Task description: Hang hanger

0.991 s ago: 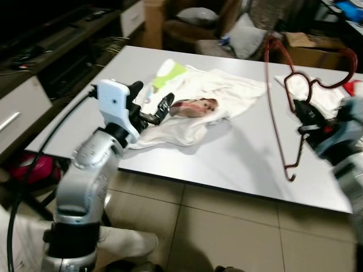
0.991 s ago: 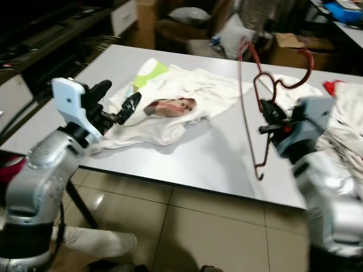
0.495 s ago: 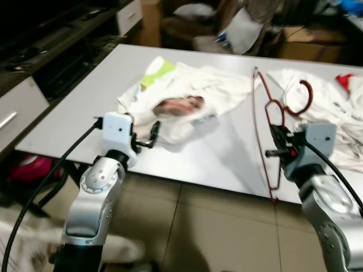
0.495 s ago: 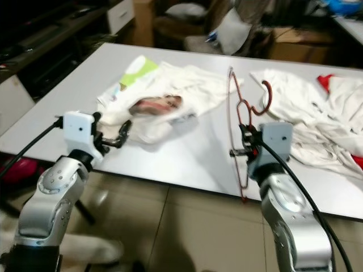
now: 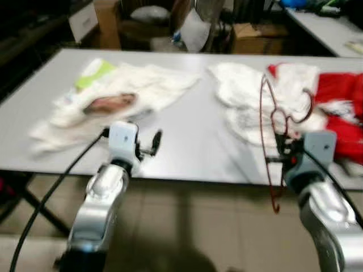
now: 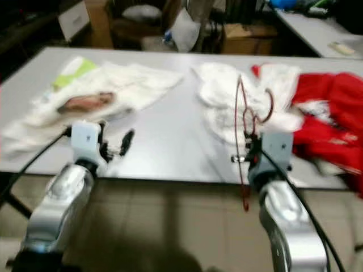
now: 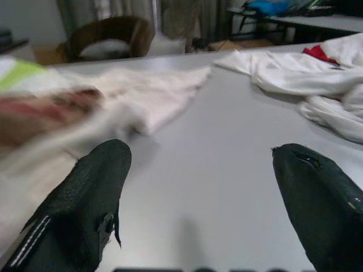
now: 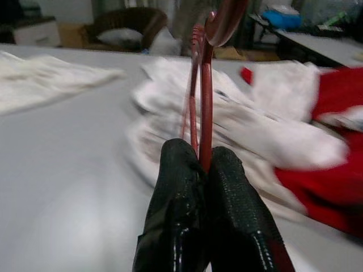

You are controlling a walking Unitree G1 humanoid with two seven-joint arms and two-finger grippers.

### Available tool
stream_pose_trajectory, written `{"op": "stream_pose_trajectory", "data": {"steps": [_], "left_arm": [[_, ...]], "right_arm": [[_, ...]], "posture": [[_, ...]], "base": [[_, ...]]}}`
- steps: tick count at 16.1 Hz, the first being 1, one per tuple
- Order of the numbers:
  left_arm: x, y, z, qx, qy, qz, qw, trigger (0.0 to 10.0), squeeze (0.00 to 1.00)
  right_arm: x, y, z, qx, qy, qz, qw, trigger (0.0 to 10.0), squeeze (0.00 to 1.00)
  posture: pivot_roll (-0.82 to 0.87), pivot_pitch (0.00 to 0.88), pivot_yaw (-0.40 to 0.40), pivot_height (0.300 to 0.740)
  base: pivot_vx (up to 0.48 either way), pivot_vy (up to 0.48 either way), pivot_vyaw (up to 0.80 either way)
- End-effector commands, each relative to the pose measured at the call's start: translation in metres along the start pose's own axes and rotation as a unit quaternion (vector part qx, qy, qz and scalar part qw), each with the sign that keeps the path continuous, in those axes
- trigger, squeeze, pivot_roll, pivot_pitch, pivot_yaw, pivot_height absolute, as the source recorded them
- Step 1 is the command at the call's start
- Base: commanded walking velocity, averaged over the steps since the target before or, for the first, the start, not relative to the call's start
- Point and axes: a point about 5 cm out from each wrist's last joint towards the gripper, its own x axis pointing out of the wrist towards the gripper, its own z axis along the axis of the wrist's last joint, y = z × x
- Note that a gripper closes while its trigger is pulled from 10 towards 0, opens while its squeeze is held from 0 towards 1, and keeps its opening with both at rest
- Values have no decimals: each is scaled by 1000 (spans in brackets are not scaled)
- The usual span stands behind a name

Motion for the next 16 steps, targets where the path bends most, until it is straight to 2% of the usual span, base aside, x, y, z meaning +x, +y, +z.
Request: {"op": "stream_pose_trajectory", "data": {"steps": [1, 2, 4, 7, 8, 11, 14, 16], "left_arm": [[-1, -3, 10, 3, -19, 4, 1000, 10000, 0], [-2, -2, 11, 6, -21, 4, 1000, 10000, 0], [-2, -2, 11, 23, -19, -12, 999, 10000, 0], [0, -6, 10, 18, -17, -20, 999, 10000, 0], [1, -9, 10, 21, -17, -30, 999, 10000, 0], [2, -8, 11, 15, -15, -39, 999, 10000, 0], [4, -2, 8, 21, -9, -35, 999, 10000, 0], [5, -3, 7, 16, -7, -40, 999, 10000, 0]], "right_arm": [[3, 0, 8, -9, -2, 1, 1000, 10000, 0], [5, 2, 11, -11, -4, 7, 1000, 10000, 0], [9, 5, 28, -79, -19, 25, 996, 10000, 0], [0, -2, 26, -56, -10, -8, 998, 10000, 0], [-1, -2, 24, -40, -6, -13, 999, 10000, 0], [-5, 3, 19, -39, 2, -10, 999, 10000, 0], [-6, 1, 17, -21, 8, -15, 1000, 10000, 0], [-5, 3, 6, -9, 20, -8, 1000, 10000, 0]], "posture": [[-113, 0, 5, 740], [-114, 2, 6, 740], [-115, 14, 20, 740], [-115, 4, 43, 740], [-119, 5, 49, 740], [-123, 1, 62, 740], [-126, 0, 70, 740], [-133, 0, 76, 740]], "base": [[0, -442, 0], [0, -428, 0], [0, 0, 0], [0, 0, 0], [0, 0, 0], [0, 0, 0], [0, 401, -800], [0, 480, -694]]}}
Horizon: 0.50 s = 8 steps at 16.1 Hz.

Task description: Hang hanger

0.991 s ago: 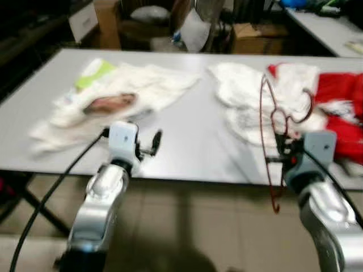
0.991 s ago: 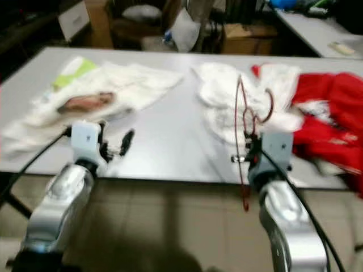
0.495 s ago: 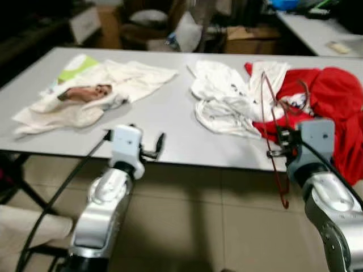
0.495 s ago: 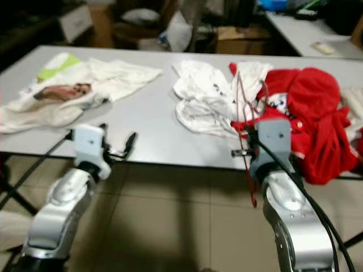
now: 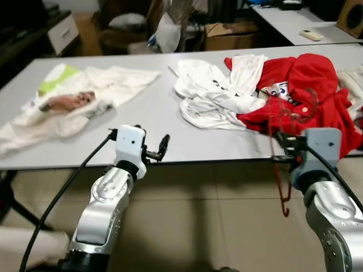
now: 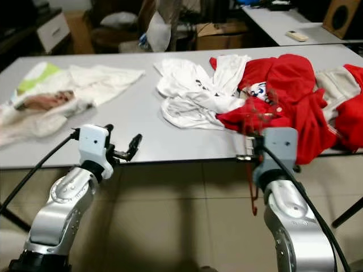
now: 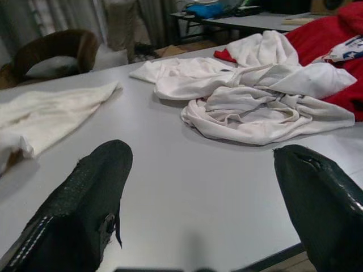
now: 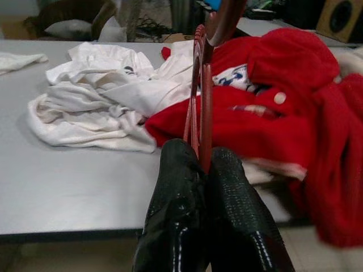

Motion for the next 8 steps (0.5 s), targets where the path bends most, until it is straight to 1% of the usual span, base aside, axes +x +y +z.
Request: {"op": "stream_pose_trajectory", "data": {"steps": [1, 2, 3, 4, 5, 6, 7, 8], "left_arm": [[0, 7, 1, 5, 0, 6, 1000, 10000, 0], [1, 8, 0, 4, 0, 6, 1000, 10000, 0], [1, 9, 1, 0, -2, 7, 1000, 10000, 0], [3, 10, 1, 4, -4, 9, 1000, 10000, 0], [5, 8, 0, 14, 2, 5, 1000, 10000, 0], [6, 5, 0, 11, 4, 0, 1000, 10000, 0], [6, 4, 0, 8, 3, 1, 1000, 10000, 0], [5, 4, 0, 5, 2, 1, 1000, 10000, 0]], "right_arm": [[0, 9, -3, 10, -1, 25, 1000, 10000, 0], [-1, 9, -4, 10, -2, 25, 1000, 10000, 0], [-3, 12, -4, 10, -9, 36, 999, 10000, 0], [-5, 12, -4, 18, -12, 33, 999, 10000, 0], [-6, 10, -6, 18, -10, 22, 1000, 10000, 0], [-6, 6, -9, 13, -4, 7, 1000, 10000, 0], [-7, 6, -11, 32, -2, 13, 999, 10000, 0], [-7, 4, -12, 36, -3, 9, 999, 10000, 0]], "posture": [[-135, 0, 76, 740], [-135, 0, 76, 740], [-140, 0, 83, 740], [-142, 0, 86, 740], [-141, 0, 92, 740], [-137, 0, 97, 740], [-132, 3, 104, 740], [-130, 5, 105, 740]], "base": [[0, 480, -413], [0, 480, -400], [0, 480, 0], [0, 0, 0], [0, -480, 0], [0, -480, 0], [0, -480, 0], [0, 0, 0]]}}
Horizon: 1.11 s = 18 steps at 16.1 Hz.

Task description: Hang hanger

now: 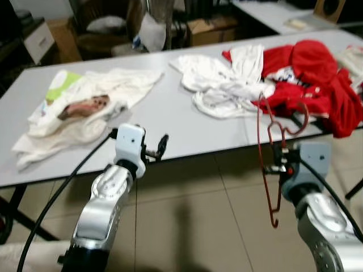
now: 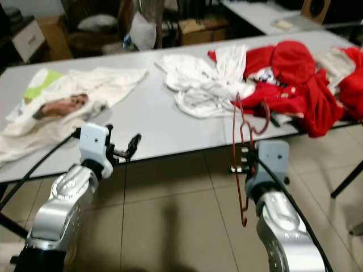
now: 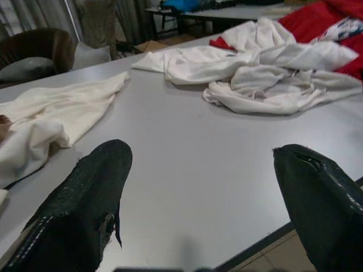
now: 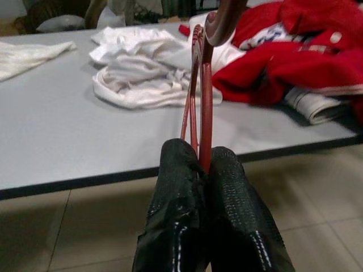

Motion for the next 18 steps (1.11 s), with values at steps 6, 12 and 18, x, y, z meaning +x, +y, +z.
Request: {"op": "stream_pose_trajectory", "data": {"steps": [6, 12, 18], "left_arm": [[6, -3, 4, 9, -22, -22, 999, 10000, 0], [9, -9, 4, 8, -28, -28, 999, 10000, 0], [15, -2, 6, 11, -31, 0, 999, 10000, 0]], "right_arm": [[1, -15, 8, -16, -35, -46, 998, 10000, 0], [4, -12, 10, -21, -50, -36, 998, 10000, 0], [6, -10, 9, -28, -52, -24, 998, 10000, 0]], "posture": [[-148, 13, 112, 740], [-143, 15, 105, 740], [-155, 11, 113, 740]], "base": [[0, 0, -102], [229, 0, -388], [283, 0, 0]]}}
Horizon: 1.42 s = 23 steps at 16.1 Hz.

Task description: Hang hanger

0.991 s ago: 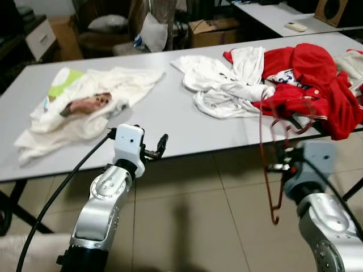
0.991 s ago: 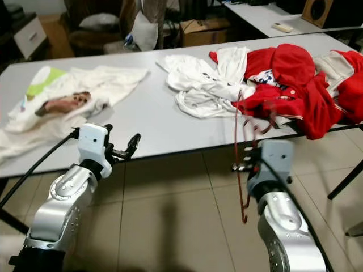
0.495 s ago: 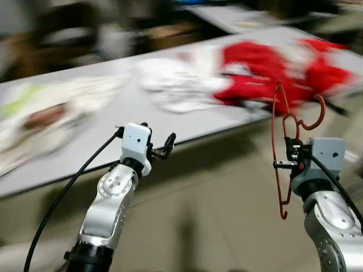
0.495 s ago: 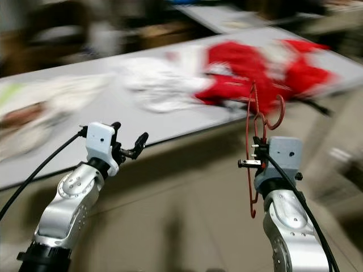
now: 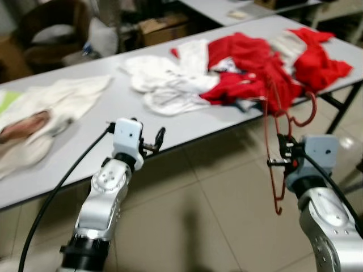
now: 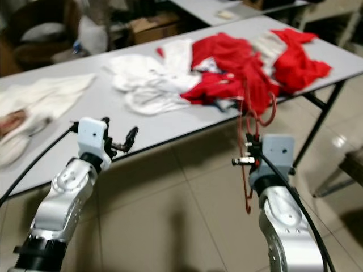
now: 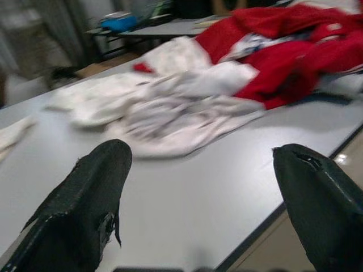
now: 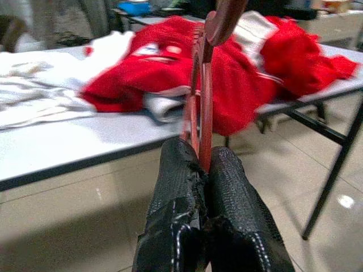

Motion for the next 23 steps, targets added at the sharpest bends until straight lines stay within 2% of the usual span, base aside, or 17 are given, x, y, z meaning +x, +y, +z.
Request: {"op": "stream_pose_trajectory", "data": {"steps": [1, 8, 11, 15, 21, 23], "left_arm": [[3, -6, 2, 0, -4, -10, 1000, 10000, 0], [4, -9, 0, -6, -5, -17, 1000, 10000, 0], [3, -10, 0, -10, -5, -19, 1000, 10000, 0], [0, -26, 1, -22, -19, -73, 997, 10000, 0], [0, -31, 1, -24, -21, -82, 996, 10000, 0], [0, -29, -1, -45, -15, -63, 997, 10000, 0]], "right_arm": [[0, -5, 0, -2, 0, -5, 1000, 10000, 0], [4, -2, 6, -33, -17, 16, 999, 10000, 0], [5, -2, 8, -30, -19, 20, 999, 10000, 0], [2, -4, 7, -23, -17, 22, 999, 10000, 0], [0, -7, 9, -27, -21, 18, 999, 10000, 0], [0, -6, 8, -30, -17, 24, 999, 10000, 0]], "posture": [[-156, 9, 115, 740], [-159, 4, 110, 740], [-160, 5, 103, 740], [-173, 12, 104, 740], [-185, 10, 103, 740], [-187, 9, 101, 740]], "base": [[296, 0, 0], [296, 0, 0], [296, 0, 0], [306, 0, -705], [326, -230, -800], [122, 0, -400]]}}
